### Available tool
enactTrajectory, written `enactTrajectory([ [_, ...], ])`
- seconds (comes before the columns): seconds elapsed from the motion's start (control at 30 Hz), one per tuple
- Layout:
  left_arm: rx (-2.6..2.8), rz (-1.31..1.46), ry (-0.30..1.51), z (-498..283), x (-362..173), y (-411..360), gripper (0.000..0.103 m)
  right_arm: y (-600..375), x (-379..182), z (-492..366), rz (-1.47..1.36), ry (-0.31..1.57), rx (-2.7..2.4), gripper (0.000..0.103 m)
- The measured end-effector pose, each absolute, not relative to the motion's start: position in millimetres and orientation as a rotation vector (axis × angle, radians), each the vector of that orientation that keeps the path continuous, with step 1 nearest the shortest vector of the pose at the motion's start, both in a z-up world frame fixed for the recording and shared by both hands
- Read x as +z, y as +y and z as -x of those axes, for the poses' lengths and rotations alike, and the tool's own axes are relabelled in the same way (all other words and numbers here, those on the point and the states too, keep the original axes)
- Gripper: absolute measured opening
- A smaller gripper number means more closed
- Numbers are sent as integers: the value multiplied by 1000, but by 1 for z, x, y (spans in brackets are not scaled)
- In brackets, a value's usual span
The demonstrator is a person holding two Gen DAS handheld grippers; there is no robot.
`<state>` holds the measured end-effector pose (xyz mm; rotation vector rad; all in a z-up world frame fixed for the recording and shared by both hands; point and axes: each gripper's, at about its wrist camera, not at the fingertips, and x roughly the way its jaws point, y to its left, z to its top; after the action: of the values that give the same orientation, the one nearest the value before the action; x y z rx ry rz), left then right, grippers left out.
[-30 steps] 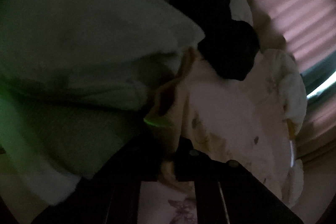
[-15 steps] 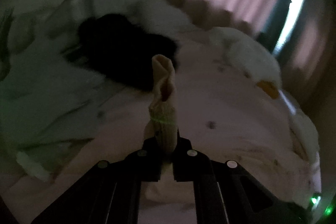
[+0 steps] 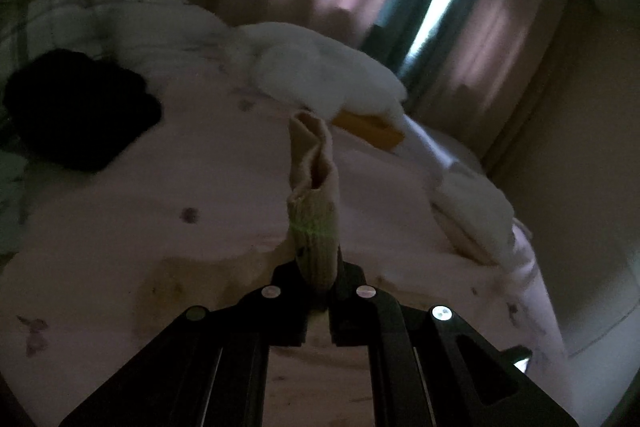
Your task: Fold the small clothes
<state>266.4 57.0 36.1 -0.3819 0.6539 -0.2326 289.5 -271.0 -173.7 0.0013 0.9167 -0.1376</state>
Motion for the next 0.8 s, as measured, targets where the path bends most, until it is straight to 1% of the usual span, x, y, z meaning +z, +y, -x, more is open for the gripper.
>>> enactTrajectory([
  [0.13,-294,381,681,-277,33,14,6,-272,-174,-289,1,916,-135,21],
  [0.33,-363,351,700,-286,26,-44,6,-290,-174,-286,-125,903,-79,22],
  [0.57,-489,417,802,-289,-8,-122,6,-279,-175,-283,-87,895,-95,22],
  [0.67,-547,470,865,-292,-25,-141,6,-286,-175,-283,-129,888,-78,22],
  [0.7,-548,490,885,-292,-28,-143,8,-289,-175,-283,-147,886,-71,22],
  [0.77,-591,520,942,-292,-32,-147,23,-291,-175,-282,-167,883,-64,22],
  [0.8,-649,536,968,-292,-33,-150,38,-290,-176,-282,-164,883,-65,22],
])
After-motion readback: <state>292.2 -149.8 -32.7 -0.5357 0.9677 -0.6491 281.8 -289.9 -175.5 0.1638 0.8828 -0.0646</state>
